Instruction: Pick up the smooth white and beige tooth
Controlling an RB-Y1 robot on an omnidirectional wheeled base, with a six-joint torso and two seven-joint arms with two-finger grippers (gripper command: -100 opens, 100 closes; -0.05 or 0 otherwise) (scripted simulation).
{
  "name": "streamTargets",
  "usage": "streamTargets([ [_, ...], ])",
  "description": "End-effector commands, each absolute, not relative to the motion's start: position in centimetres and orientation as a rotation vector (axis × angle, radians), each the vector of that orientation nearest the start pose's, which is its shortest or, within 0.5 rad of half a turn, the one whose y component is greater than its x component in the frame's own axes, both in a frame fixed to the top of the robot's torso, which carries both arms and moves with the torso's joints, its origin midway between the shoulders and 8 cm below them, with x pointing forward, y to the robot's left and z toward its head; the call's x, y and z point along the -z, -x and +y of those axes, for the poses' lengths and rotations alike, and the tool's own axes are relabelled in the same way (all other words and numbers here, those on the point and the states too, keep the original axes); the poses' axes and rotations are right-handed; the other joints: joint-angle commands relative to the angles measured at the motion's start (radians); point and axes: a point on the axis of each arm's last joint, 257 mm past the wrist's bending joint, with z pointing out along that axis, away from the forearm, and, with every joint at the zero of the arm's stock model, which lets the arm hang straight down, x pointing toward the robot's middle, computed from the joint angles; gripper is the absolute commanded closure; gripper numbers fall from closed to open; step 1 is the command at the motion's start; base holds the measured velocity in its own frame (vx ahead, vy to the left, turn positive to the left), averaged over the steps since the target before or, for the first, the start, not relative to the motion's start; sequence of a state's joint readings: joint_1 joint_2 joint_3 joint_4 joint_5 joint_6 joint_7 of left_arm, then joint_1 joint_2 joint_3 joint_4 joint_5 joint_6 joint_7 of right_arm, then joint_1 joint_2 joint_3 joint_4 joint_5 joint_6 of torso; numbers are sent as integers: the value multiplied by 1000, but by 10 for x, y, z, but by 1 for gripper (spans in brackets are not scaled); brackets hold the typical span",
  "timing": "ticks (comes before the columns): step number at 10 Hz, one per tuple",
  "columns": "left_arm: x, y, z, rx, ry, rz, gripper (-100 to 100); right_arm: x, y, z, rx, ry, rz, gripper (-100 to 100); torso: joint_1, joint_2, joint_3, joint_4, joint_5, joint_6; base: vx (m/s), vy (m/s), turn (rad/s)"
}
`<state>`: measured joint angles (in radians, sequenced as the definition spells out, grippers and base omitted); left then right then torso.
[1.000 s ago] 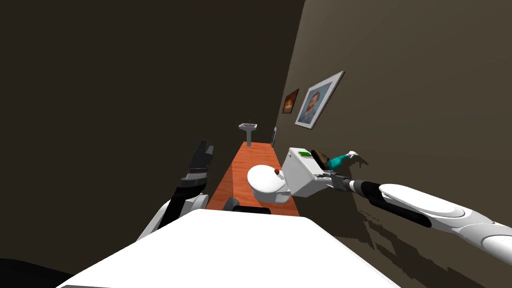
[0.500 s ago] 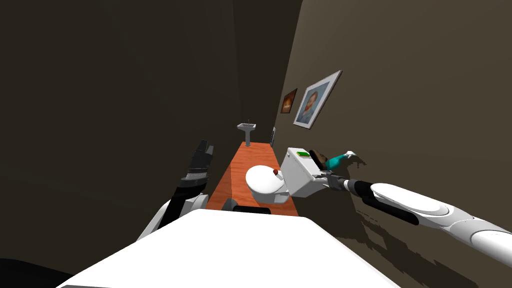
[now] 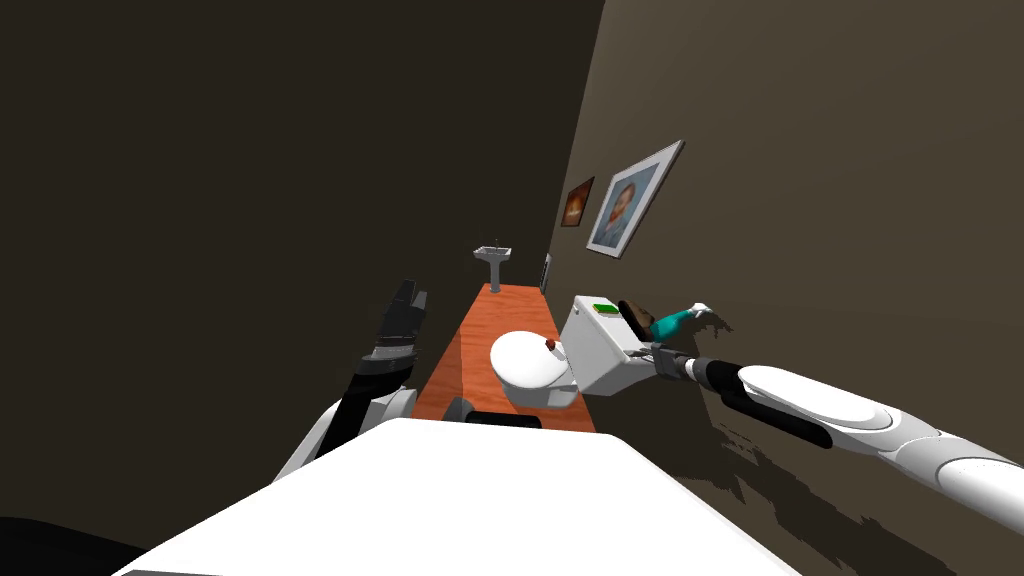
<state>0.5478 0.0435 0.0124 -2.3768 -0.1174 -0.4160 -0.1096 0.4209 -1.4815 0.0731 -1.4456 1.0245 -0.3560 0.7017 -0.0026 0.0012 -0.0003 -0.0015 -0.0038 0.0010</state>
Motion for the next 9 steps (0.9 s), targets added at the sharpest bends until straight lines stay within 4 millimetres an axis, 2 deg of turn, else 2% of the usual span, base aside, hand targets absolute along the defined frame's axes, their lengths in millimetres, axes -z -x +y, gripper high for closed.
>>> streamTargets([
  [1,-35,-338,269,1086,530,755,0,243,-375,-596,765,1728,1773,100,0,0,0,0,0,0,0,0,0],
  [2,-35,-338,269,1086,530,755,0,243,-375,-596,765,1729,1773,100,0,0,0,0,0,0,0,0,0],
  [3,-35,-338,269,1086,530,755,0,243,-375,-596,765,1729,1773,0,0,0,0,0,0,0,0,0,0],
  [4,-35,-338,269,1086,530,755,0,242,-370,-606,761,1727,1785,100,0,0,0,0,0,0,-29,37,62],
  [9,-35,-338,269,1086,530,755,0,234,-363,-627,767,1715,1799,100,1,2,1,0,-1,0,-36,42,30],
])
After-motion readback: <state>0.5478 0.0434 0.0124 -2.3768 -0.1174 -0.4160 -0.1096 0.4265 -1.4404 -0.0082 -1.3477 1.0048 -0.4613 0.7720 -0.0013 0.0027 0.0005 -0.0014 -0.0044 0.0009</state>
